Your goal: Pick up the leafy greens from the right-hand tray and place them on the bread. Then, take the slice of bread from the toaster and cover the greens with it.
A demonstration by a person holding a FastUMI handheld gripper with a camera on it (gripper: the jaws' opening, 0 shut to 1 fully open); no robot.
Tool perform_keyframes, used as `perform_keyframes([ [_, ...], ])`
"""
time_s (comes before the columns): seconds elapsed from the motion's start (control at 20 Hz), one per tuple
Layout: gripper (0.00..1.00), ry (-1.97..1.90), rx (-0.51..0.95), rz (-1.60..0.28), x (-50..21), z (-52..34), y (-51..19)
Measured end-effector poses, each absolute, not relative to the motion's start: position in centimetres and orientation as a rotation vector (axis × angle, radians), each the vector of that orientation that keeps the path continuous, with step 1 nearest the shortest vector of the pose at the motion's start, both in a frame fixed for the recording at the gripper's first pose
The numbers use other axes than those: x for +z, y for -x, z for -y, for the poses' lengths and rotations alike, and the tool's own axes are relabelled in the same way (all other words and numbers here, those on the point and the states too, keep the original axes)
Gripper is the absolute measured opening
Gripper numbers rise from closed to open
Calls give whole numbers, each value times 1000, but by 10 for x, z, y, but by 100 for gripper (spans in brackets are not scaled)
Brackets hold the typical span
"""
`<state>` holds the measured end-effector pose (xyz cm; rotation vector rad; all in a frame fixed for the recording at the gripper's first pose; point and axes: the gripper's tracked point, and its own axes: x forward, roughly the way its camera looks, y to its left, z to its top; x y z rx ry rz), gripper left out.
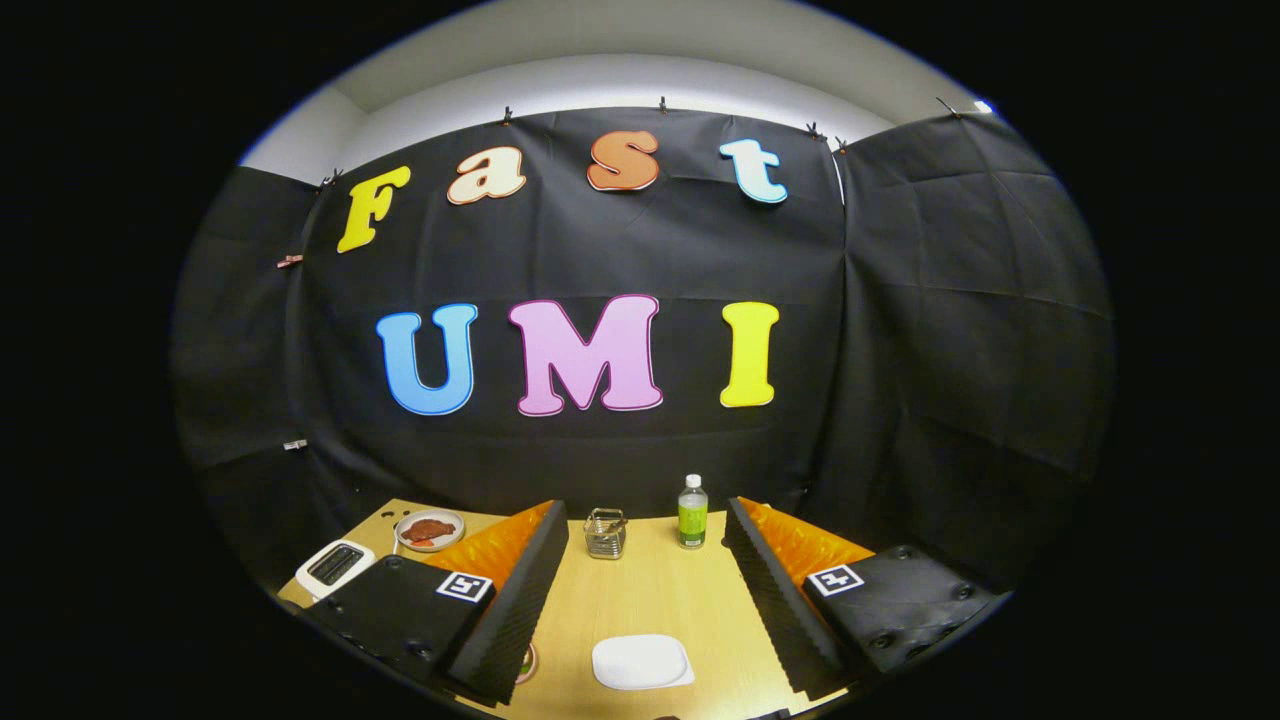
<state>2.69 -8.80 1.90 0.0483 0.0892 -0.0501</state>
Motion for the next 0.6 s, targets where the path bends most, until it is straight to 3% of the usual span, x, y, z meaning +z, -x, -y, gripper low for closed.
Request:
perform_keyframes([
  [0.3, 98, -56, 39, -181, -20, 90, -9],
  [0.6, 98, -23, 82, -167, -13, 96, -14],
])
